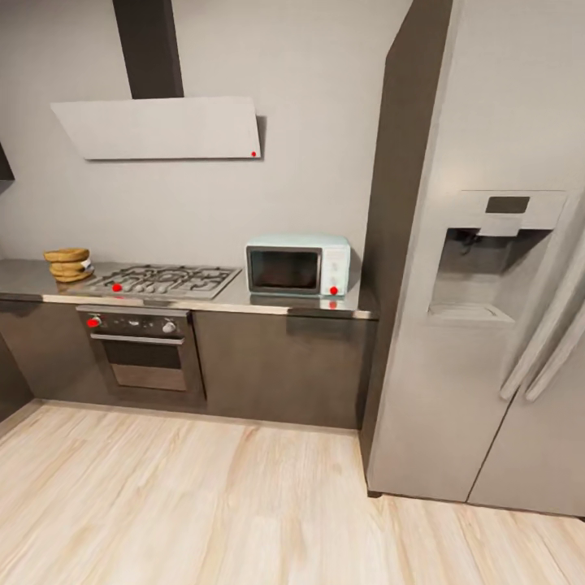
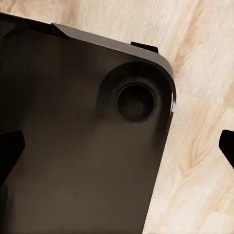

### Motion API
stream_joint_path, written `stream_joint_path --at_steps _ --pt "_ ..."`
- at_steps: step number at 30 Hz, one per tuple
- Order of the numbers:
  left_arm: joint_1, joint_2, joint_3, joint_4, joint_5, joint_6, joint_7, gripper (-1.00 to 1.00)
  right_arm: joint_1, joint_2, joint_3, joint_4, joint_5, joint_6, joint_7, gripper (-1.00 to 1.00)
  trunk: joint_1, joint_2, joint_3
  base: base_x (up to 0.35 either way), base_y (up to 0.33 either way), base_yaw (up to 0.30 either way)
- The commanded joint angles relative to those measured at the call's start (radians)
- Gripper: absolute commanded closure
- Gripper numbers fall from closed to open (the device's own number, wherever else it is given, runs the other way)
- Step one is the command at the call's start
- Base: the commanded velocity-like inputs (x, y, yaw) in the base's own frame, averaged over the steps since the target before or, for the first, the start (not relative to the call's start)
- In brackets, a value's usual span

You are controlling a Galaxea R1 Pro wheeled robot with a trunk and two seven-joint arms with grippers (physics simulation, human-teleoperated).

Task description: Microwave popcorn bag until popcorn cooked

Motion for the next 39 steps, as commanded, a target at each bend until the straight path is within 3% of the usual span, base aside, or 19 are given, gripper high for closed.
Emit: stream_joint_path --at_steps 1,8,20,31,39 --pt "0.0 0.001 0.007 -0.001 -0.002 0.002 0.001 -1.0 0.0 0.0 0.001 0.0 0.009 -0.001 -0.002 -1.0 0.001 0.0 -0.001 0.312 0.194 0.0" --pt "-0.001 0.0 0.007 0.0 -0.002 0.005 0.001 -1.0 0.0 0.005 0.001 0.0 0.008 -0.004 -0.007 -1.0 0.001 0.0 -0.001 0.318 0.108 -0.021" --pt "-0.001 0.0 0.007 0.0 -0.003 0.001 0.001 -1.0 0.0 0.005 0.0 0.0 0.008 -0.003 -0.007 -1.0 0.001 0.0 -0.001 0.324 0.107 -0.235" --pt "0.0 0.0 0.007 0.0 -0.003 -0.006 0.001 -1.0 0.0 0.005 0.0 0.0 0.008 -0.003 -0.007 -1.0 0.001 0.0 -0.001 0.307 0.206 -0.241" --pt "-0.001 0.0 0.008 0.0 -0.003 -0.006 0.002 -1.0 0.0 0.001 -0.001 0.0 0.009 -0.002 -0.005 -1.0 0.001 0.0 -0.001 0.285 0.236 -0.041"
